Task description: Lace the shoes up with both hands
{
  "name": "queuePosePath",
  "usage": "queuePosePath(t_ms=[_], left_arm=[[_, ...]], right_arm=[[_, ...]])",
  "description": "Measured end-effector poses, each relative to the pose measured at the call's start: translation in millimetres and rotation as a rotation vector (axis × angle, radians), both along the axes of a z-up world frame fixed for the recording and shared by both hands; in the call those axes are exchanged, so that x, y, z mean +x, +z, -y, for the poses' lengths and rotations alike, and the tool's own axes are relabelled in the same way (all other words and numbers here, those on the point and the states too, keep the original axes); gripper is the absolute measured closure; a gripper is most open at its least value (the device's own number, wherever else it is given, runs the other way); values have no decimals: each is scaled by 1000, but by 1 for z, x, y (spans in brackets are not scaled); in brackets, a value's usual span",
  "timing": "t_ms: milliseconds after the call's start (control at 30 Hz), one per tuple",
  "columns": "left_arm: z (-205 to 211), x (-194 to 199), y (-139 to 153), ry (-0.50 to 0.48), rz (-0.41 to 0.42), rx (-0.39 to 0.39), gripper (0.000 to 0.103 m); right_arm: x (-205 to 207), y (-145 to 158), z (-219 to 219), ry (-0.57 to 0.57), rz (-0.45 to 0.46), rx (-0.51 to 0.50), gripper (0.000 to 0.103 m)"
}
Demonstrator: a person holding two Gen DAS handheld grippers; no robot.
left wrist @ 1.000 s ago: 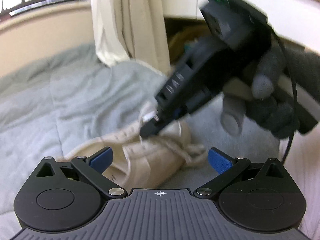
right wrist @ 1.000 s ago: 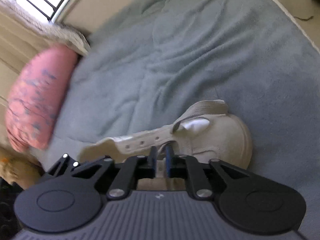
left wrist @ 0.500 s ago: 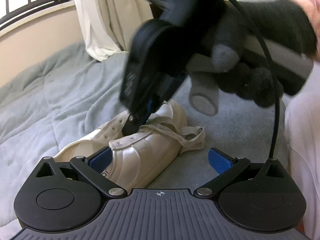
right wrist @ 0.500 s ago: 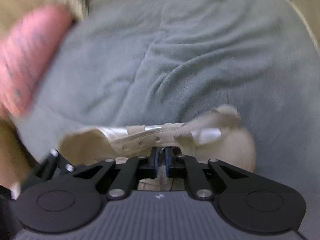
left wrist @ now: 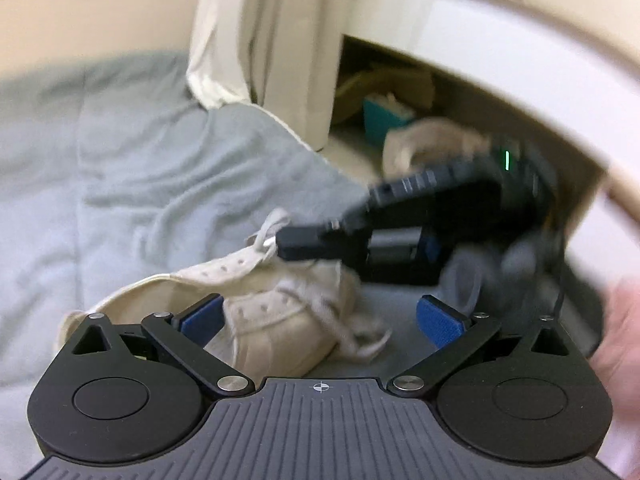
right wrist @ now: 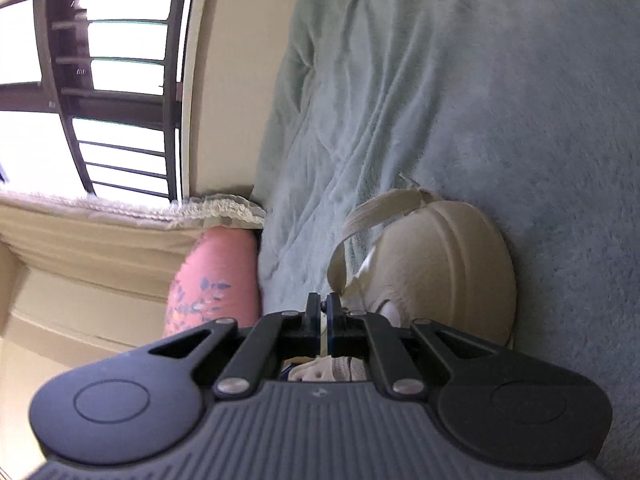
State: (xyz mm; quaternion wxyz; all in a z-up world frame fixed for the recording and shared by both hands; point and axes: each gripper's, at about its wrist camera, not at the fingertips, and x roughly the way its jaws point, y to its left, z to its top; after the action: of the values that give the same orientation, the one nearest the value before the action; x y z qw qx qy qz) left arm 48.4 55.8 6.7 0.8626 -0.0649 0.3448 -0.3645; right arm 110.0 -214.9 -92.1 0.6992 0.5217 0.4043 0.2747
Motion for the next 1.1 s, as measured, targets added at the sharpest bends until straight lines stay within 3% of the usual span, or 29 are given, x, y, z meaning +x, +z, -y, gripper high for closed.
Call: queuePosePath(t_ms=[233, 300, 400, 500, 667, 767, 867, 967, 1100], left_arm=[[-20, 23, 4, -46, -139, -227, 0], [-22, 25, 3, -3, -129, -170, 1], [-1, 11, 7, -61, -1, 14, 7], [14, -3, 13, -106, 80, 104, 7], [4, -10, 24, -95, 85, 124, 7], [-7, -19, 35, -59, 124, 177, 7], [-18, -24, 41, -11, 137, 176, 5], [3, -16, 36, -35, 129, 195, 3], [33, -2, 27, -40, 108, 194, 3]], right_arm=[[5, -3, 3, -2, -1, -35, 100], [5, 0, 6, 5, 10, -62, 100], [4, 6, 8, 10, 38, -96, 100], [1, 11, 12, -12, 54, -117, 100], [-6, 32, 12, -36, 141, -240, 100], [-16, 52, 12, -79, 237, -396, 88], [-25, 68, 12, -87, 324, -494, 81], [-28, 78, 3, -53, 378, -522, 78], [-28, 77, -3, -22, 369, -505, 78]])
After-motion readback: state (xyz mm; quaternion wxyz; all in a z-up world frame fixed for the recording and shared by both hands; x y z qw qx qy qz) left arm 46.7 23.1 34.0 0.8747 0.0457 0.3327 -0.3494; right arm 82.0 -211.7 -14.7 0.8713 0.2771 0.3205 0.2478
